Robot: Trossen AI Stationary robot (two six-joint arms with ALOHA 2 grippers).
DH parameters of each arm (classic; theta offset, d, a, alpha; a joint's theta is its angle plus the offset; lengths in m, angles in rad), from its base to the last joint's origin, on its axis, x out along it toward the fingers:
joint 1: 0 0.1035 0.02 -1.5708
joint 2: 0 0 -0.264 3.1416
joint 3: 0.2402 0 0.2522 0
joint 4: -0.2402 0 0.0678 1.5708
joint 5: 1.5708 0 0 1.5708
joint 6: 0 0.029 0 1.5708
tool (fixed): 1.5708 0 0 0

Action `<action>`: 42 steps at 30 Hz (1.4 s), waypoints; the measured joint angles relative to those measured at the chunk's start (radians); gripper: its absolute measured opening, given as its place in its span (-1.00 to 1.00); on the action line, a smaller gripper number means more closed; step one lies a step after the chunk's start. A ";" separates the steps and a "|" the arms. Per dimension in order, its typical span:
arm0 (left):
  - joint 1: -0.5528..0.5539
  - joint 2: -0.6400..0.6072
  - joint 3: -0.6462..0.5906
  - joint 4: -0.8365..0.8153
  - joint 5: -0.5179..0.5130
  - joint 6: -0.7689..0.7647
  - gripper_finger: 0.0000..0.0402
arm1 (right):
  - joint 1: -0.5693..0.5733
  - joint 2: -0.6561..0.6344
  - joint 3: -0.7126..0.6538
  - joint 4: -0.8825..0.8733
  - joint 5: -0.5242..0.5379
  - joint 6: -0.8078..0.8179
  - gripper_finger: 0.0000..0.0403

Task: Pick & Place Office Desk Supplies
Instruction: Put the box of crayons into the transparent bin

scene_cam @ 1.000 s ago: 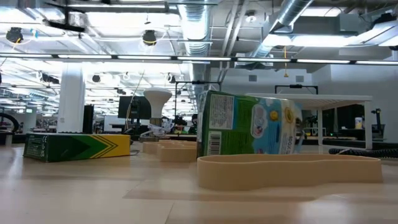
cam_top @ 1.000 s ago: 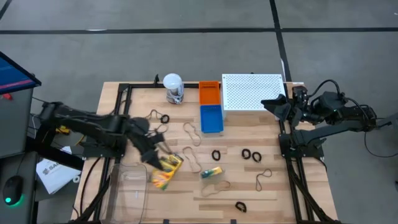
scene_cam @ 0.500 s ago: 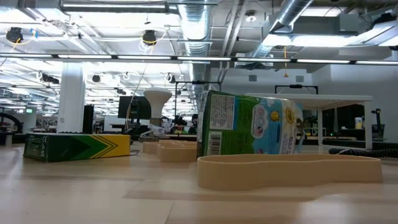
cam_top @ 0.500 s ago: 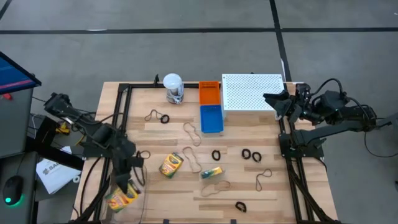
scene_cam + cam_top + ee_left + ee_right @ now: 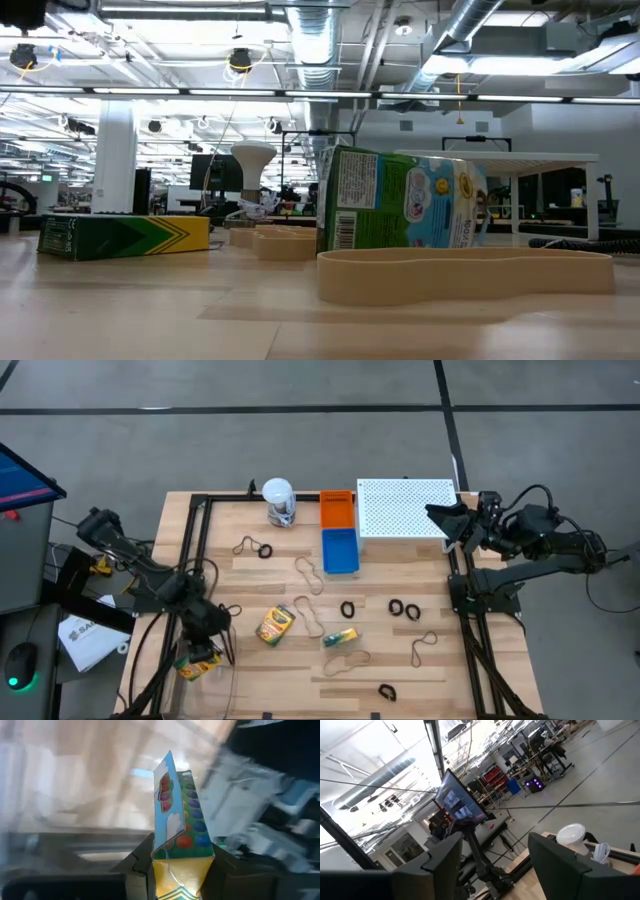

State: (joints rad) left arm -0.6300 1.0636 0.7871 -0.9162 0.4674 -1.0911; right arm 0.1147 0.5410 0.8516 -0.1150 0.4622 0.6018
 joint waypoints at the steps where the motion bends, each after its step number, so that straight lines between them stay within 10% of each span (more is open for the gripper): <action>1: 0.000 0.018 -0.001 -0.009 -0.008 0.021 -0.57 | -0.002 0.000 0.000 0.000 0.000 0.000 0.11; 31: -0.039 0.378 0.149 -0.233 -0.258 0.466 -0.53 | -0.012 0.000 0.000 0.000 -0.012 -0.002 0.11; 42: -0.047 0.378 0.150 -0.239 -0.236 0.486 -0.01 | -0.012 0.000 0.000 0.000 -0.019 -0.002 0.11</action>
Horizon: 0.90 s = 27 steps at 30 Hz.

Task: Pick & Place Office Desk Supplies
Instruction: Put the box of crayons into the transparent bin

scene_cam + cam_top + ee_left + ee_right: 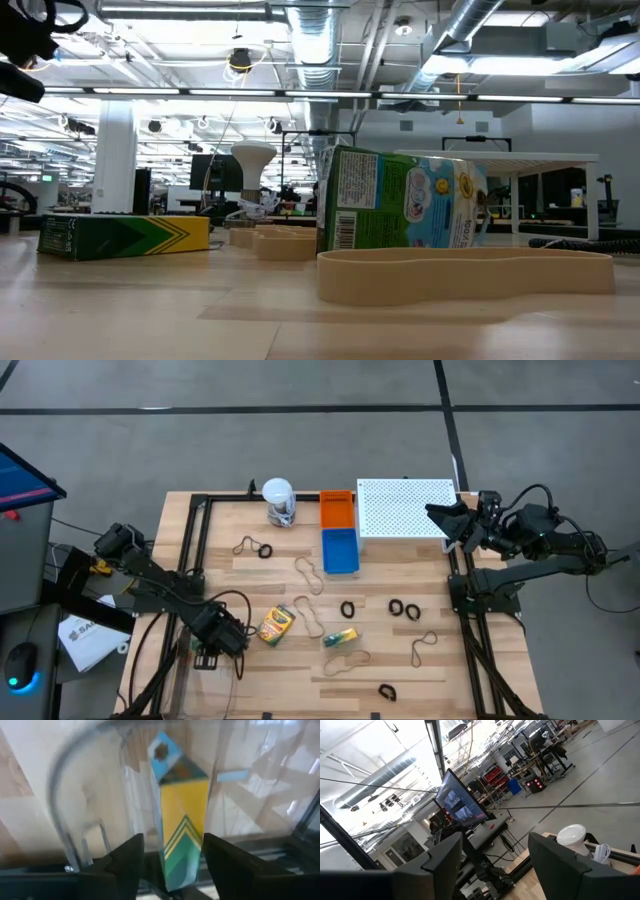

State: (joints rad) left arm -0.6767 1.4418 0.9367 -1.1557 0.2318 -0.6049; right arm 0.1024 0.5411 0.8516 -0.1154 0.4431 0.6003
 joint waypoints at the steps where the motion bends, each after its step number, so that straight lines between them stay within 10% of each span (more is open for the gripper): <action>1: -0.003 0.000 0.000 -0.013 0.004 0.003 0.03 | 0.000 0.000 0.000 0.000 0.000 0.000 0.11; 18: 0.054 -0.364 0.053 0.168 0.239 -0.063 0.01 | 0.000 0.000 0.000 0.004 0.000 -0.002 0.11; 27: 0.278 -0.335 0.054 0.285 0.270 0.015 0.10 | 0.000 0.000 0.000 0.004 0.000 -0.010 0.11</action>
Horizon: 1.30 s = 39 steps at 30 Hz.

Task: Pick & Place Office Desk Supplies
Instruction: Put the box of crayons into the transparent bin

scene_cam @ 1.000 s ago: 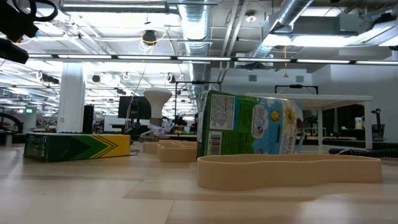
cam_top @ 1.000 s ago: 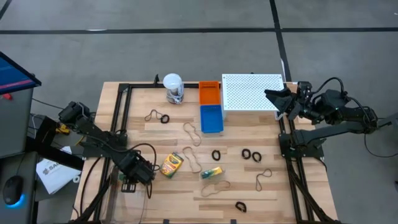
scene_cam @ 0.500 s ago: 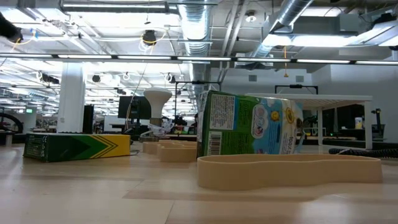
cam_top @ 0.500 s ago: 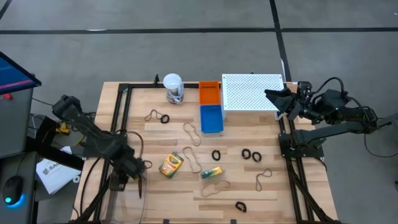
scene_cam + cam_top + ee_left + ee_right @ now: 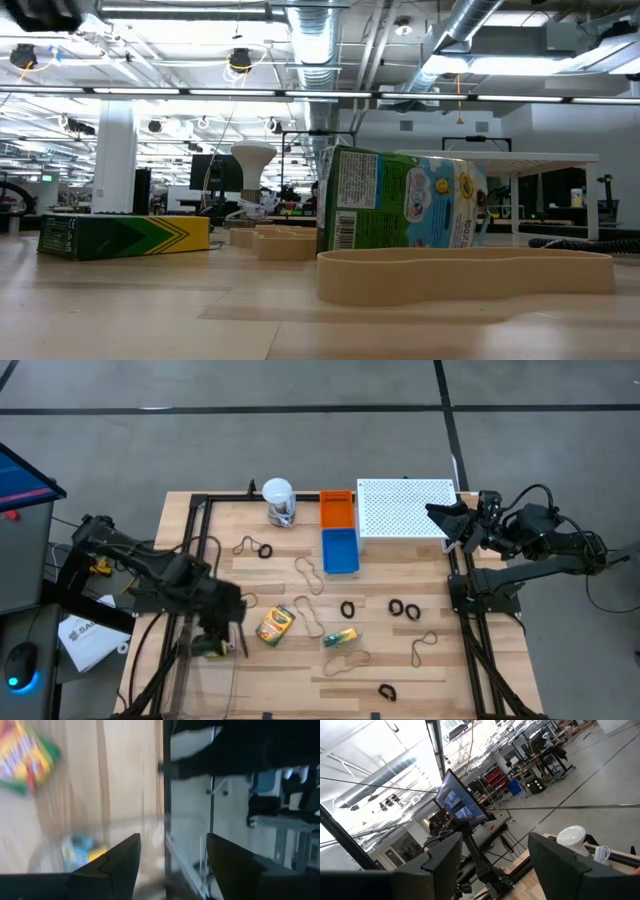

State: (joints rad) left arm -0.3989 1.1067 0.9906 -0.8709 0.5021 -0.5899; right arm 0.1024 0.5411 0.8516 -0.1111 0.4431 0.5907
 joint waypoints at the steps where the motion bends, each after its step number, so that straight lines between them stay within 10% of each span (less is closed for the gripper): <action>1: 0.026 0.010 0.003 0.021 0.001 0.026 0.13 | 0.000 0.000 0.000 0.000 0.000 0.000 0.11; 9: 0.154 0.120 0.104 0.123 -0.177 0.340 0.35 | 0.000 0.000 0.000 0.047 -0.019 -0.021 0.11; 20: 0.112 0.392 0.272 0.309 -0.323 0.389 0.47 | 0.003 0.000 0.000 0.073 -0.132 -0.039 0.11; 39: -0.029 0.760 0.407 0.477 -0.740 0.092 0.47 | 0.001 -0.094 -0.001 0.073 -0.228 -0.105 0.11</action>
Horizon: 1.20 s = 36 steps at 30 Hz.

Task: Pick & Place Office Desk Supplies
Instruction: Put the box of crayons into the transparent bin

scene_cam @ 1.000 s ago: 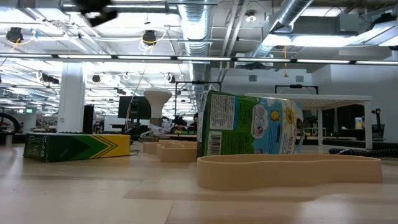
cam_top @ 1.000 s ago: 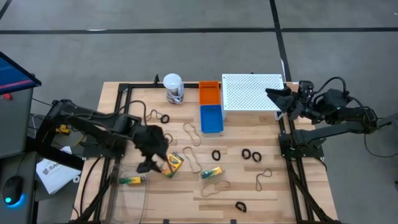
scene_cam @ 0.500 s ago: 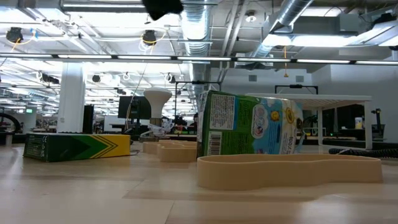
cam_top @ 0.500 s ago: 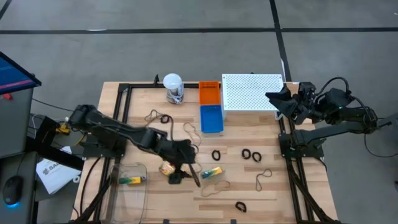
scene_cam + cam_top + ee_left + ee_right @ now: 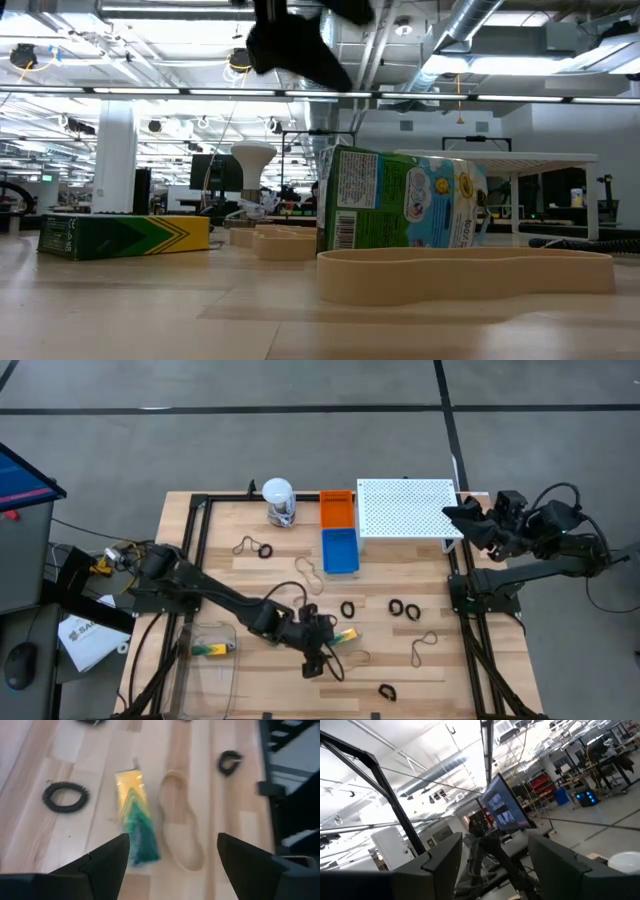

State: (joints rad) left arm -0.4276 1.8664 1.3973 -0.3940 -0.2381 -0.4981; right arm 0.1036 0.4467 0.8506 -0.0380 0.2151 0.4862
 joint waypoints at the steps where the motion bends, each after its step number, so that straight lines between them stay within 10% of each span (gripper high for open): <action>1: 0.001 0.012 0.000 0.008 -0.003 0.000 0.47 | 0.000 -0.003 0.001 0.000 0.001 0.000 0.11; 26: 0.026 0.160 -0.039 0.092 -0.081 -0.007 0.45 | 0.000 -0.016 0.001 -0.016 0.010 -0.021 0.11; 36: 0.059 0.159 -0.055 0.143 -0.045 -0.006 -0.02 | 0.000 -0.016 0.001 -0.015 0.020 -0.047 0.11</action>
State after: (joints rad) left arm -0.3686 2.0258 1.3426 -0.2508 -0.2835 -0.5037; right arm 0.1036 0.4305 0.8513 -0.0529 0.2347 0.4397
